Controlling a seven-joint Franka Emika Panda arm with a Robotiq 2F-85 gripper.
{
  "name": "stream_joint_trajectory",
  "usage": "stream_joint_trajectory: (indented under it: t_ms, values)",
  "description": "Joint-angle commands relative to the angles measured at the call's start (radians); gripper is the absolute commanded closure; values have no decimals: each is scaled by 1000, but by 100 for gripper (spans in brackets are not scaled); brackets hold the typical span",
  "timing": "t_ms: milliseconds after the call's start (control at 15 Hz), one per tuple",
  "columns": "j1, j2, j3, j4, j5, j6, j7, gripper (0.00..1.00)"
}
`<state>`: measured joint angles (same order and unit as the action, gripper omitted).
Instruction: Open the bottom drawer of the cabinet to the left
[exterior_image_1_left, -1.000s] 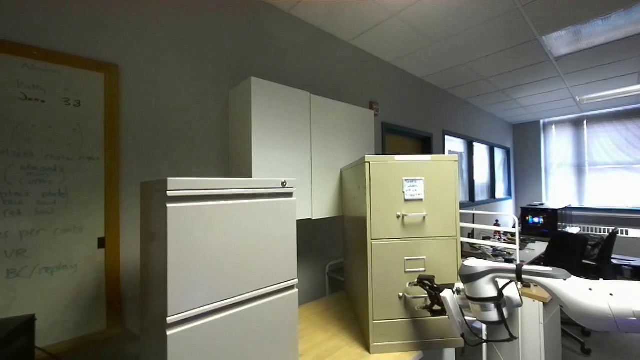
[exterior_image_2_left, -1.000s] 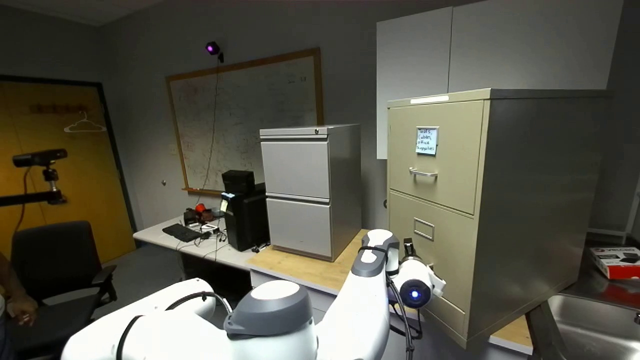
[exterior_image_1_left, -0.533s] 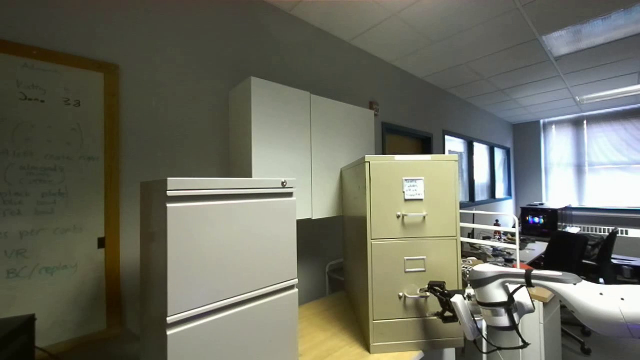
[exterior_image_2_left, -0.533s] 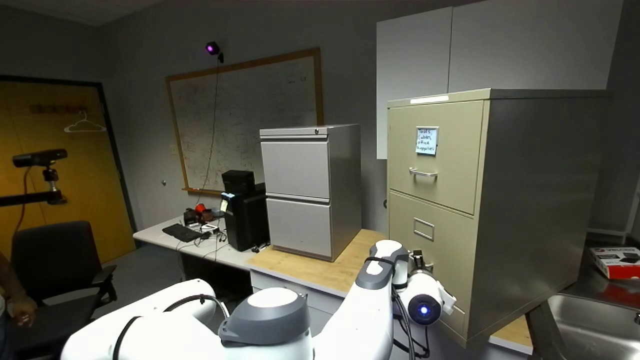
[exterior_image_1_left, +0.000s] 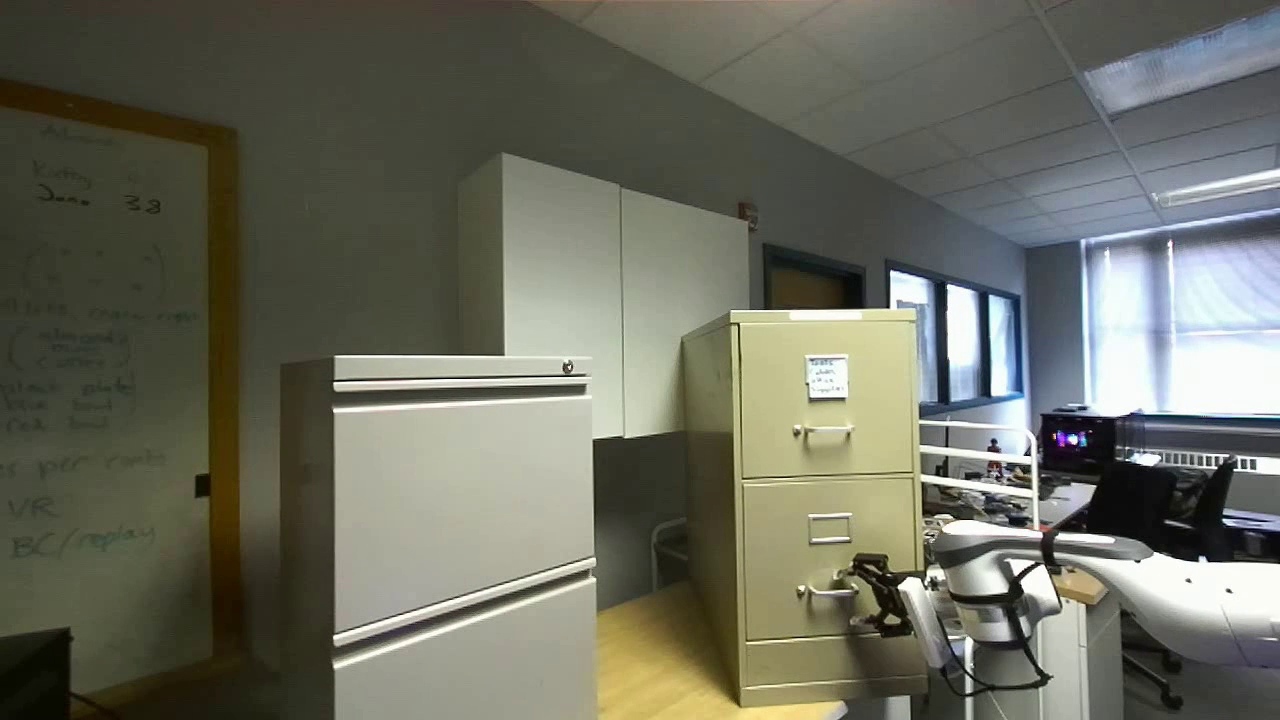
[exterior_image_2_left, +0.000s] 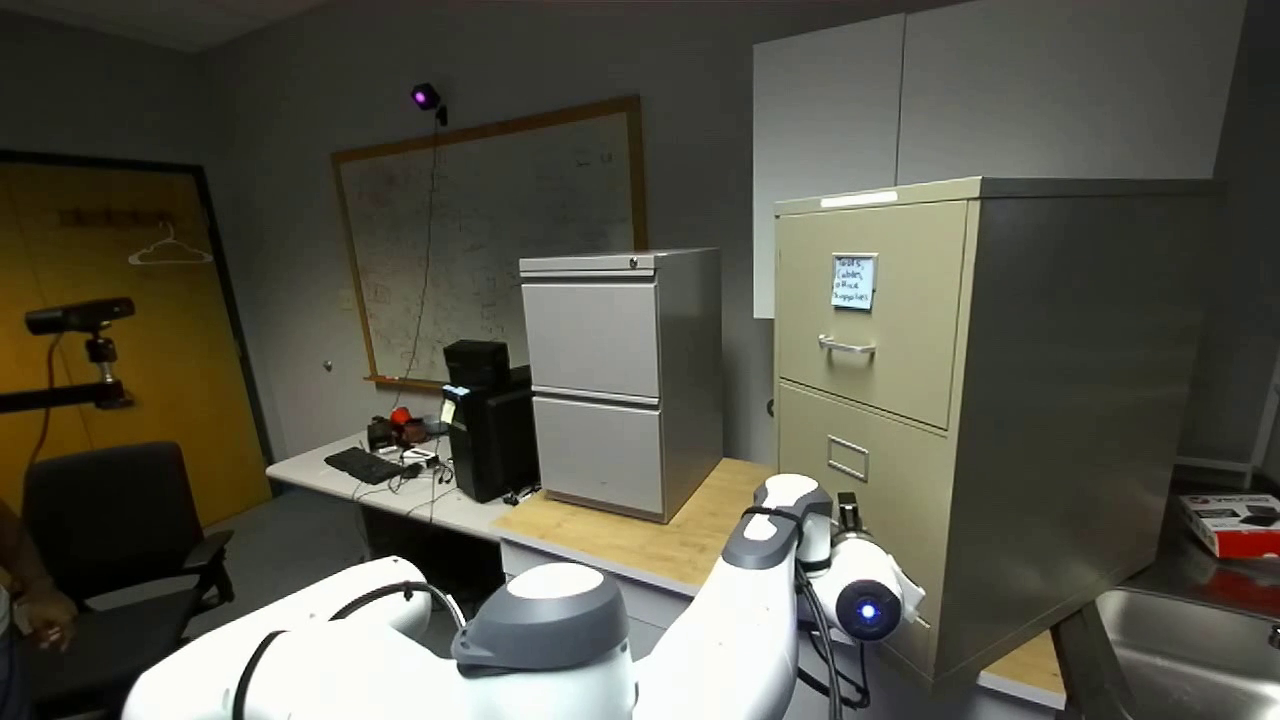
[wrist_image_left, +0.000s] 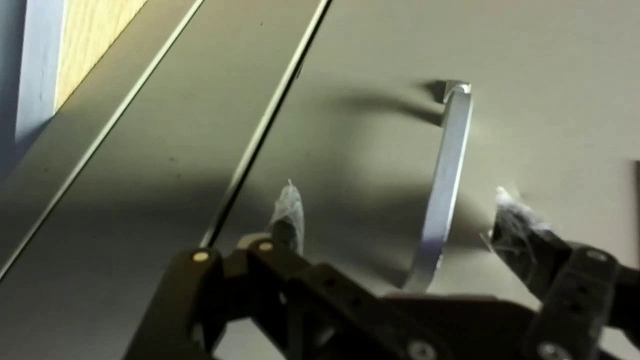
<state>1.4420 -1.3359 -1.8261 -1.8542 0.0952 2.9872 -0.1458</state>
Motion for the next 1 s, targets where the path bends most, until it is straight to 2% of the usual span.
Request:
stream_joint_trajectory:
  t_ms: [0,333,533,733,867,933]
  values:
    - [49,39,-22,75,-8,-43,67,27]
    - [46,47,-42,65,-9,-61,86,66]
    - [49,42,-41,50,-5,-50,101,85]
    - [59,49,-25,44,-2,-35,121,93]
    - [59,87,-18,37,1,-47,140,90]
    - [56,109,-16,34,3,-63,152,92]
